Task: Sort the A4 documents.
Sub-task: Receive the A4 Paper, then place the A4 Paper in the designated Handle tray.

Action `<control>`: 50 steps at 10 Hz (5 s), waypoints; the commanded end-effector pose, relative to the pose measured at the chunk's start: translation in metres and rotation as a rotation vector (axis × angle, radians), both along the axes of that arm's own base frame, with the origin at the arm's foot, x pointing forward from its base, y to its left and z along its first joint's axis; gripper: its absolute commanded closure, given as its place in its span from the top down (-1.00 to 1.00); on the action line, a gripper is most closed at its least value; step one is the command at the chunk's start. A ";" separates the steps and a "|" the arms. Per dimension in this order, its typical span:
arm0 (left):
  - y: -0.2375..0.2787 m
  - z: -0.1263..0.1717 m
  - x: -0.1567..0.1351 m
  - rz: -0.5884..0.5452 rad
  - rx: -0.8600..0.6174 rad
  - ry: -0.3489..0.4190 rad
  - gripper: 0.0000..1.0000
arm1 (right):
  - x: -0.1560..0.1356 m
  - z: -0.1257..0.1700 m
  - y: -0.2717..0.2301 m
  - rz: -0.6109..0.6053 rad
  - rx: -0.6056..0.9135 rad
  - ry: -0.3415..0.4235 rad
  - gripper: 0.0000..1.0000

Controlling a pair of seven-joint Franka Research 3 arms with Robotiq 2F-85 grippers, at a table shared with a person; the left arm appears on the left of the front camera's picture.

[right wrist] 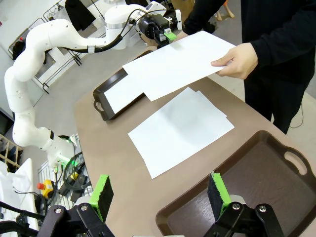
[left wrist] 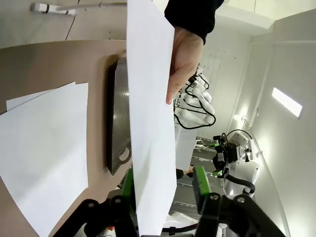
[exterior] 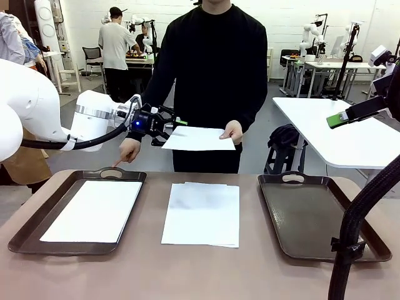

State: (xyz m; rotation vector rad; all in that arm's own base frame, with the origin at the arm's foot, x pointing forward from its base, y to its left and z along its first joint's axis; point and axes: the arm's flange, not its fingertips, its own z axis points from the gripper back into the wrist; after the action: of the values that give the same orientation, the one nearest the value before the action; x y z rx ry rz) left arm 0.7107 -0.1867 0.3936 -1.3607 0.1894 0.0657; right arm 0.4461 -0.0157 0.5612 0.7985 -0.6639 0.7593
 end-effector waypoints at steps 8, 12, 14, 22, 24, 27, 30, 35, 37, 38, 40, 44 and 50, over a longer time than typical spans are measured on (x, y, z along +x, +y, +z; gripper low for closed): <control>-0.008 0.007 -0.018 0.030 -0.039 0.000 -1.00 | -0.001 0.000 0.001 0.005 0.008 -0.001 1.00; -0.011 0.009 -0.021 0.003 -0.041 -0.014 -1.00 | -0.001 0.000 0.001 0.005 0.008 -0.001 1.00; -0.011 0.009 -0.013 0.004 -0.030 0.013 -1.00 | -0.001 0.000 0.001 0.005 0.008 -0.001 1.00; -0.011 0.009 -0.013 0.004 -0.030 0.013 -1.00 | -0.001 0.000 0.001 0.005 0.008 -0.001 1.00; -0.011 0.009 -0.013 0.004 -0.030 0.013 -1.00 | -0.001 0.000 0.001 0.005 0.008 -0.001 1.00; -0.011 0.009 -0.013 0.004 -0.030 0.013 -1.00 | -0.001 0.000 0.001 0.005 0.008 -0.001 1.00; -0.009 0.008 -0.014 -0.007 -0.033 0.008 -0.98 | -0.001 0.000 0.001 0.005 0.008 -0.001 1.00; 0.065 0.034 -0.091 -0.049 0.175 -0.131 -0.98 | -0.001 0.000 0.001 0.005 0.008 -0.001 1.00; 0.103 0.028 -0.125 -0.061 0.310 -0.142 -0.98 | -0.001 0.000 0.001 0.005 0.008 -0.001 1.00; 0.120 0.022 -0.132 -0.023 0.363 -0.128 -0.98 | -0.001 0.000 0.001 0.005 0.008 -0.001 1.00; 0.144 0.016 -0.133 -0.013 0.438 -0.168 -0.98 | -0.001 0.000 0.001 0.005 0.008 -0.001 1.00; 0.173 -0.008 -0.118 0.062 0.494 -0.170 -0.98 | -0.001 0.000 0.001 0.005 0.008 -0.001 1.00; 0.226 -0.017 -0.122 -0.045 0.723 -0.028 -0.98 | -0.001 0.000 0.001 0.005 0.008 -0.001 1.00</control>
State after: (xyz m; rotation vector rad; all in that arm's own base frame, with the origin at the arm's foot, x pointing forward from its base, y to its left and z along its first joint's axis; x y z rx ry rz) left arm 0.5802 0.0371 0.3709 -0.6581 0.1159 0.0711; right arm 0.4461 -0.0159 0.5610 0.7989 -0.6634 0.7588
